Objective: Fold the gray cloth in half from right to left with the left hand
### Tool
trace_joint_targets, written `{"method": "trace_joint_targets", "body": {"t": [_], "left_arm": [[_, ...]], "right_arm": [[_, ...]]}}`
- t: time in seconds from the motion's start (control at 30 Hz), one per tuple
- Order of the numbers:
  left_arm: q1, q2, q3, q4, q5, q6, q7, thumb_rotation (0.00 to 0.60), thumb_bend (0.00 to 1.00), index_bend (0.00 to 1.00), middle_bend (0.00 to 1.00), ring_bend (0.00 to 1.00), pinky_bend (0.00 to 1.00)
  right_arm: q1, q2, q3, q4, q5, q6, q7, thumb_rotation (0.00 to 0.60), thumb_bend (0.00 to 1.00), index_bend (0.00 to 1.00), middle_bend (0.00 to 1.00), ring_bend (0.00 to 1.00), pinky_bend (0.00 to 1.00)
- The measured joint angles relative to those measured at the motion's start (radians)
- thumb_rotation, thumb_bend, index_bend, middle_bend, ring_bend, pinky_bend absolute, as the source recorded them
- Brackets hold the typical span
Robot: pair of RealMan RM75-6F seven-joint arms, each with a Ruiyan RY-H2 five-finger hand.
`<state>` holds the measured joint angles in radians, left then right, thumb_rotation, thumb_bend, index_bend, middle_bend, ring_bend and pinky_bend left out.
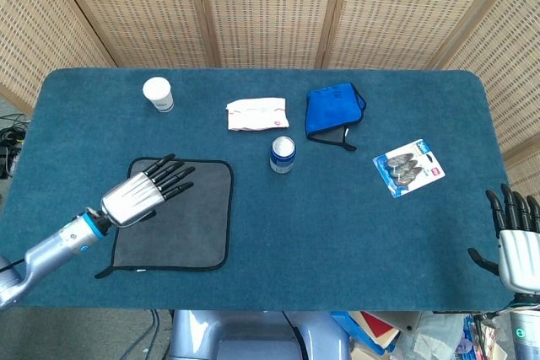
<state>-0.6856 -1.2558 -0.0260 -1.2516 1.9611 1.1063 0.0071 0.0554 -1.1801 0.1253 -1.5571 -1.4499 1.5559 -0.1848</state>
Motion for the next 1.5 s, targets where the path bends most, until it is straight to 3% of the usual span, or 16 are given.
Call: {"method": "trace_joint_targets", "body": {"t": [0.63, 1.0, 1.5], "left_arm": [[-0.24, -0.217, 0.062, 0.168, -0.012, -0.252, 0.001, 0.6, 0.25, 0.23, 0.0, 0.0, 0.0], [-0.3, -0.259, 0.066, 0.169, -0.085, -0.33, 0.046, 0.6, 0.28, 0.24, 0.0, 0.0, 0.0], [-0.333, -0.329, 0.094, 0.206, -0.137, -0.36, 0.095, 0.6, 0.28, 0.27, 0.0, 0.0, 0.0]], "right_arm": [[0.025, -0.014, 0.012, 0.007, 0.033, -0.043, -0.019, 0.6, 0.0, 0.0, 0.0, 0.0, 0.0], [0.037, -0.01, 0.016, 0.004, 0.051, -0.067, -0.01, 0.6, 0.0, 0.0, 0.0, 0.0, 0.0], [0.038, -0.007, 0.019, 0.011, 0.07, -0.073, 0.003, 0.6, 0.0, 0.0, 0.0, 0.0, 0.0]]}}
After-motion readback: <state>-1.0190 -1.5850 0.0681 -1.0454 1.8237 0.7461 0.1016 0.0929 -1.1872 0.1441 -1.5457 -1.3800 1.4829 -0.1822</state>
